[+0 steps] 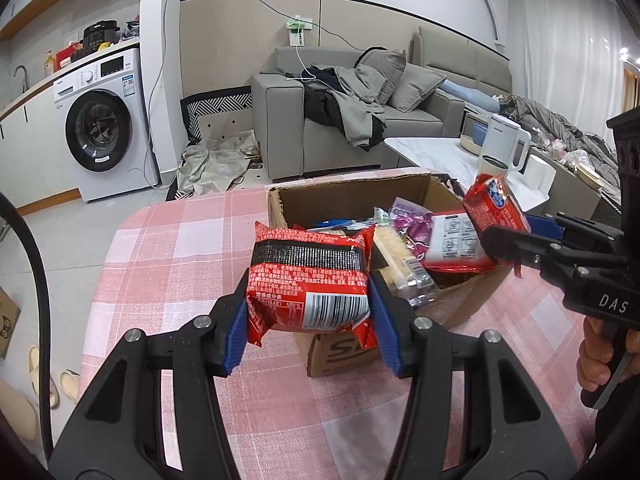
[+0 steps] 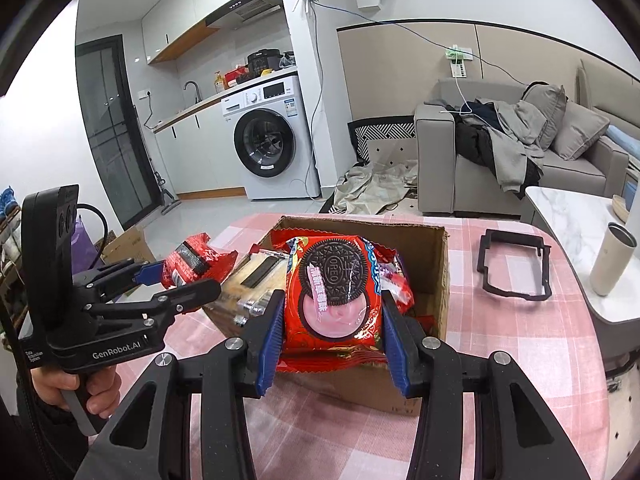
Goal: Organize snacks
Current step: 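Open both tools to drop the packs into the box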
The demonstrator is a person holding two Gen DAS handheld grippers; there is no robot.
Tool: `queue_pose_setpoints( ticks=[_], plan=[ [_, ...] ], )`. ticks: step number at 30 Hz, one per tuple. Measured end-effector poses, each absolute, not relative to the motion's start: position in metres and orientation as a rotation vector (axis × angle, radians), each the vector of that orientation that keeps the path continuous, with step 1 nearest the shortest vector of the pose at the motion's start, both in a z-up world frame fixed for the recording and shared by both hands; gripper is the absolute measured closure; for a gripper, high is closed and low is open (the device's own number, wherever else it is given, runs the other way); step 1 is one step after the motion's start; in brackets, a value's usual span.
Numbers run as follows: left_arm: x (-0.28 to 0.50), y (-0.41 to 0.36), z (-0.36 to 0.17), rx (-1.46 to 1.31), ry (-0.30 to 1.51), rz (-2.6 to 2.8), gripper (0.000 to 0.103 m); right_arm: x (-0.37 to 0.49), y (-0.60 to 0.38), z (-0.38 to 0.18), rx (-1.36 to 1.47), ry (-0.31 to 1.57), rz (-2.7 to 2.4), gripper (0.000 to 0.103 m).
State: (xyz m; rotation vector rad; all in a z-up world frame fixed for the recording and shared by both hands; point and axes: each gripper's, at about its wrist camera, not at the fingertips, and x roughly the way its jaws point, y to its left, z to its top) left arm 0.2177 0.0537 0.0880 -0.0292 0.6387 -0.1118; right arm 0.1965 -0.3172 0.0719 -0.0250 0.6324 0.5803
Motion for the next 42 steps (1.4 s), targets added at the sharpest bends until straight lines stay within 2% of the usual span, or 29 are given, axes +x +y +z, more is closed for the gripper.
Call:
queue_pose_setpoints(
  ticks=[20, 31, 33, 36, 38, 39, 42],
  plan=[
    [0.280, 0.015, 0.083, 0.003, 0.645, -0.175, 0.053, 0.239, -0.316, 0.065, -0.028, 0.641, 0.545, 0.057],
    [0.303, 0.012, 0.062, 0.007, 0.688, -0.160, 0.052, 0.259, -0.313, 0.053, -0.036, 0.672, 0.486, 0.057],
    [0.302, 0.011, 0.062, 0.018, 0.685, -0.153, 0.051, 0.260, -0.314, 0.051, -0.035, 0.676, 0.478, 0.054],
    [0.299, 0.011, 0.063, 0.016, 0.686, -0.139, 0.041, 0.256, -0.317, 0.055, -0.043, 0.657, 0.487, 0.046],
    [0.294, 0.014, 0.065, 0.006, 0.676, -0.129, 0.025, 0.251, -0.320, 0.059, -0.054, 0.643, 0.487, 0.029],
    [0.289, 0.016, 0.066, -0.001, 0.669, -0.127, 0.020, 0.248, -0.322, 0.061, -0.055, 0.633, 0.486, 0.027],
    [0.275, 0.019, 0.073, -0.024, 0.646, -0.131, 0.017, 0.236, -0.329, 0.066, -0.051, 0.613, 0.497, 0.019]
  ],
)
